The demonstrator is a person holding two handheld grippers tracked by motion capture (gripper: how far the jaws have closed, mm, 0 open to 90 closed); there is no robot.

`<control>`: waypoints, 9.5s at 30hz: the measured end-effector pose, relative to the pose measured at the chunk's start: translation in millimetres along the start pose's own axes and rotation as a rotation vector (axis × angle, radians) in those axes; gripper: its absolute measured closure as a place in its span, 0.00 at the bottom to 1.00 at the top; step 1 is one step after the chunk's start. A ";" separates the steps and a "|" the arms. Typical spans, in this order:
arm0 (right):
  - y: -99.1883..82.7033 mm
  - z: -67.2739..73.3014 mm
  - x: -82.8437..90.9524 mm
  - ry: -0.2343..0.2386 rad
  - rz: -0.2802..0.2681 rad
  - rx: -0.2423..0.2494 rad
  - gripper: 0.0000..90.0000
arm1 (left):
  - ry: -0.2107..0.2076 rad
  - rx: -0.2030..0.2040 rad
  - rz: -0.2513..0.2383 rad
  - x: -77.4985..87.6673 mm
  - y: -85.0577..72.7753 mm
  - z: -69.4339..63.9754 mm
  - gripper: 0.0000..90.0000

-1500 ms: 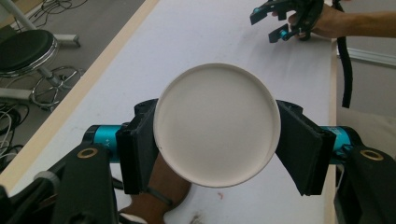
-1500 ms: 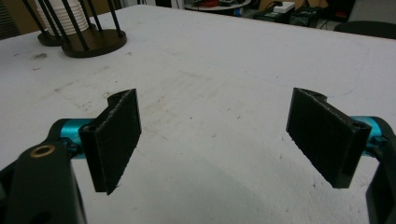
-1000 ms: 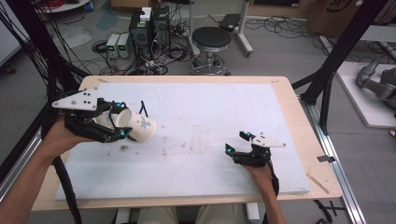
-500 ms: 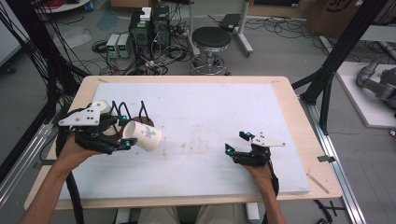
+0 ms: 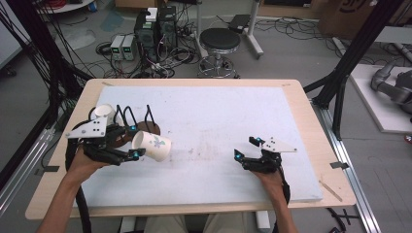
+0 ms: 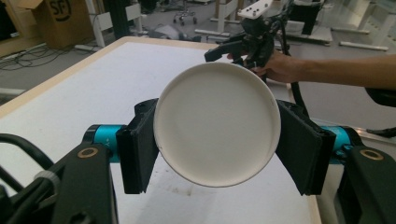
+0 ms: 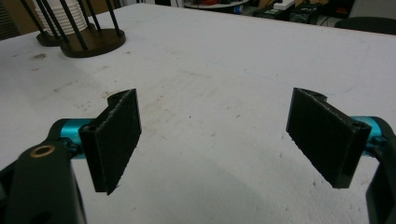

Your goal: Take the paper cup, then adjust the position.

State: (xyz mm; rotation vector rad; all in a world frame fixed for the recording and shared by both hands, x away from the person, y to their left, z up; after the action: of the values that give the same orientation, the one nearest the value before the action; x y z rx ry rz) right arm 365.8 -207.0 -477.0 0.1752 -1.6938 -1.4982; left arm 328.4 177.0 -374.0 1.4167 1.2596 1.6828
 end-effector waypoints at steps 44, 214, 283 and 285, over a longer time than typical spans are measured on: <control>20.3 12.8 5.9 0.122 -0.018 0.063 0.20 | -0.013 0.010 -0.017 -11.4 -9.1 3.5 0.39; 112.8 133.2 -34.3 0.660 0.136 0.441 0.34 | -0.060 0.039 0.198 -52.7 15.1 -15.6 0.07; 91.8 138.7 -43.5 0.523 0.589 0.694 0.34 | -0.136 -0.066 0.655 -112.8 4.7 -22.5 0.12; 91.5 139.1 -43.6 0.525 0.590 0.695 0.34 | -0.137 -0.069 0.657 -114.9 4.9 -23.5 0.13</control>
State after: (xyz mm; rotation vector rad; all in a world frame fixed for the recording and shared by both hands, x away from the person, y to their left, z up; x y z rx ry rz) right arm 339.9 -51.3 -408.5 0.3593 -1.5653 -0.3515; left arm 335.5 66.9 -414.2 2.0036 0.6809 1.9613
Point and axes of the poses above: each handheld gripper's, and its own axes: x roughly backward along the jaws, y roughly out of its top, z roughly to its left, the point moved 7 cm from there along -x, roughly forward along the jaws, and after that the axes turned 8 degrees about z, right-handed, at the moved point
